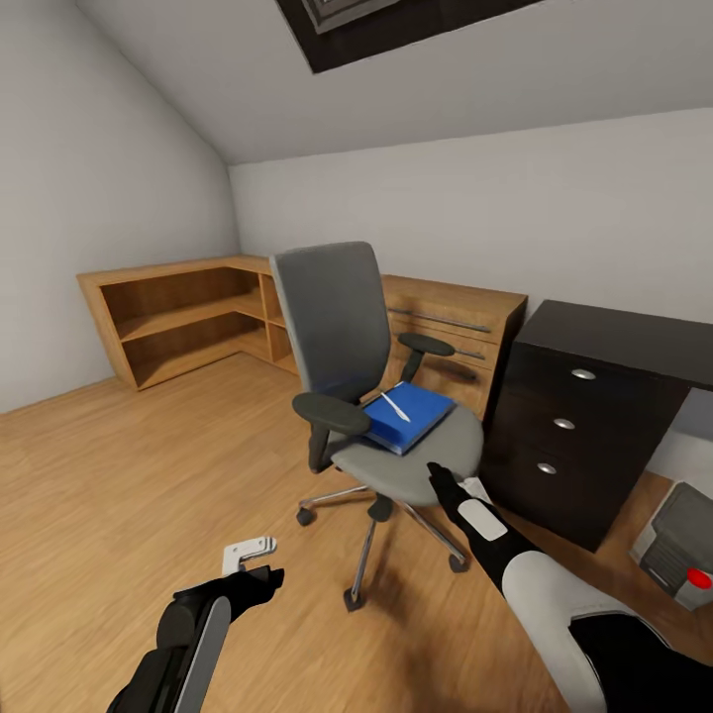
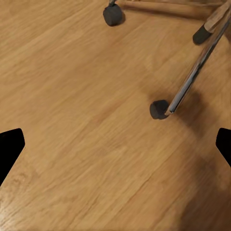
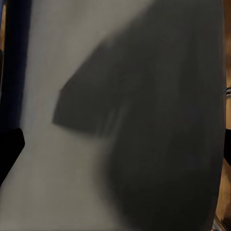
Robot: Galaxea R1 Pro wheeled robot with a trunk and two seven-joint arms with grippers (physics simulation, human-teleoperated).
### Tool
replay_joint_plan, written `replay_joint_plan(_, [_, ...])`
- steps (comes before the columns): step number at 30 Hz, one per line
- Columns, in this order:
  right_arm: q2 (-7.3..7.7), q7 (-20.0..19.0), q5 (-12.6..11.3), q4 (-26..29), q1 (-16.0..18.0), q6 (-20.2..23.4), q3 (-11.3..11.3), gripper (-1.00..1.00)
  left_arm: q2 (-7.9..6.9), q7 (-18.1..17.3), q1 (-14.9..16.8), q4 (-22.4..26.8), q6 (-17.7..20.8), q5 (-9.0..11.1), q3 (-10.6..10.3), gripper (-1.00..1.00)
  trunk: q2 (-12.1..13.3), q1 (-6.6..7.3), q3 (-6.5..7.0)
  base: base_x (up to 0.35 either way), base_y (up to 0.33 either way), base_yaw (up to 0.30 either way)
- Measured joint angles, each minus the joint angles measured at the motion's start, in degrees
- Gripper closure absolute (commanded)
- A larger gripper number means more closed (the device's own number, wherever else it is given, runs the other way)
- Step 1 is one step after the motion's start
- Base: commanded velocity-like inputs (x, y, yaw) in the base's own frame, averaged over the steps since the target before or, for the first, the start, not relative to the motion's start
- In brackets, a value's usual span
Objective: In the bedroom, organize the workspace by keeping the computer under the desk, ensuring the monitor is on the desk, placing the keyboard on the desk next to the monitor, placing the mouse on the desk next to the keyboard, moving the folder from the swivel chair onto the desk next to the mouse, stacking the notebook on top of the folder with the pen on top of the notebook, and positioning the swivel chair next to the desk.
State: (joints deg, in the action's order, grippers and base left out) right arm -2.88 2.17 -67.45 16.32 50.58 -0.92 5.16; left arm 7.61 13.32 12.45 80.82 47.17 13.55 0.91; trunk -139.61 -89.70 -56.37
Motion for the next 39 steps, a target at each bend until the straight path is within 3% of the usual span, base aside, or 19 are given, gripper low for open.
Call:
replay_joint_plan(11, [-0.04, -0.03, 0.13, 0.02, 0.00, -0.11, -0.17, -1.00, 0.00, -0.02, 0.00, 0.00, 0.01, 0.00, -0.01, -1.00, 0.00, 0.02, 0.00, 0.271, 0.162, 0.072])
replay_joint_plan(33, [0.05, 0.10, 0.23, -0.10, -0.03, -0.14, -0.20, -1.00, 0.00, -0.02, 0.00, 0.02, 0.01, 0.00, -0.08, -1.00, 0.00, 0.02, -0.01, 0.306, 0.040, 0.023])
replay_joint_plan(39, [-0.05, -0.18, -0.06, -0.02, 0.01, -0.12, 0.08, -1.00, 0.00, -0.03, 0.00, -0.43, -0.01, 0.05, -0.10, -1.00, 0.00, -0.01, 0.00, 0.047, 0.079, 0.000])
